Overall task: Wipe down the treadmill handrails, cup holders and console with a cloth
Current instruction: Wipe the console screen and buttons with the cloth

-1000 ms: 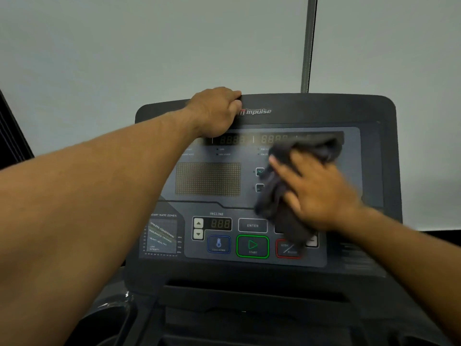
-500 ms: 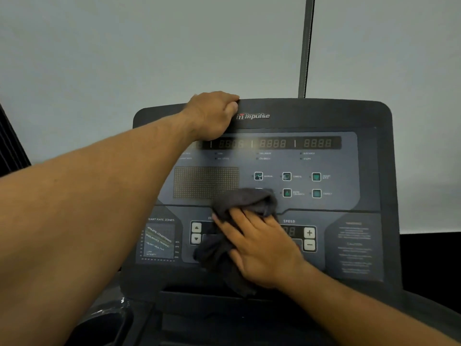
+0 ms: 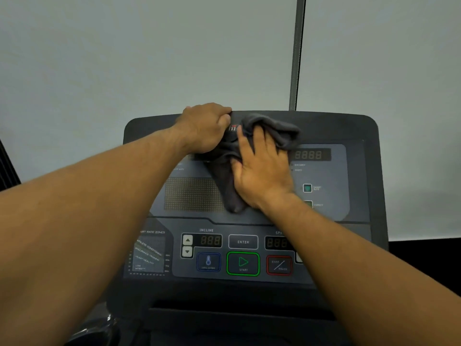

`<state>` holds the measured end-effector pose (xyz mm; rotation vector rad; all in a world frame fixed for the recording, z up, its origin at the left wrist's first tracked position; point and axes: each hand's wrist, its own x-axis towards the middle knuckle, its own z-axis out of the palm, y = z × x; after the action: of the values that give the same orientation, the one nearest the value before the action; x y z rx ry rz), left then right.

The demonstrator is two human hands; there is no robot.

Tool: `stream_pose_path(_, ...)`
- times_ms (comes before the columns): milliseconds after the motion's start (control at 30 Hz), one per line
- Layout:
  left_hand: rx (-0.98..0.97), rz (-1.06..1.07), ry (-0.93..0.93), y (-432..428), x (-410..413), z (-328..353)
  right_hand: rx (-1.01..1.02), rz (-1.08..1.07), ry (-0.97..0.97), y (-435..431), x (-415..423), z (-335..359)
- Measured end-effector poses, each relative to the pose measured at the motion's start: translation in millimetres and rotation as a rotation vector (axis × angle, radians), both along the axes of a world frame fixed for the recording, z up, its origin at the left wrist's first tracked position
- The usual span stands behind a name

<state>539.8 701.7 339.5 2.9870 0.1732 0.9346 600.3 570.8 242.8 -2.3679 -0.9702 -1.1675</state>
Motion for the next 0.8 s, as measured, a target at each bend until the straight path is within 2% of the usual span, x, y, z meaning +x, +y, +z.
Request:
stream_pose_path(100, 0.025, 0.016, -0.021, -1, 4, 0, -0.195, 0.157, -0.102, -29, 2, -17)
stream_pose_path(200, 0.025, 0.044, -0.03, -6, 7, -1, -0.325, 0.258, -0.107, -76, 14, -34)
stream_pose_path(300, -0.012, 0.038, -0.028, -8, 8, -3, -0.261, 0.203, -0.07, -117, 34, -30)
stream_pose_path(433, -0.03, 0.04, -0.001, -4, 7, -3, 0.017, 0.019, 0.037, -146, 69, 0)
stream_pose_path(533, -0.048, 0.022, -0.005, -5, 8, -4, 0.203, -0.132, 0.128, -145, 68, -2)
stream_pose_path(633, -0.062, 0.014, -0.011, -3, 7, -5, 0.163, -0.171, 0.126, -132, 45, -26)
stream_pose_path(800, -0.068, 0.011, 0.03, -4, 6, -4, -0.084, -0.031, 0.081, -114, 30, -27)
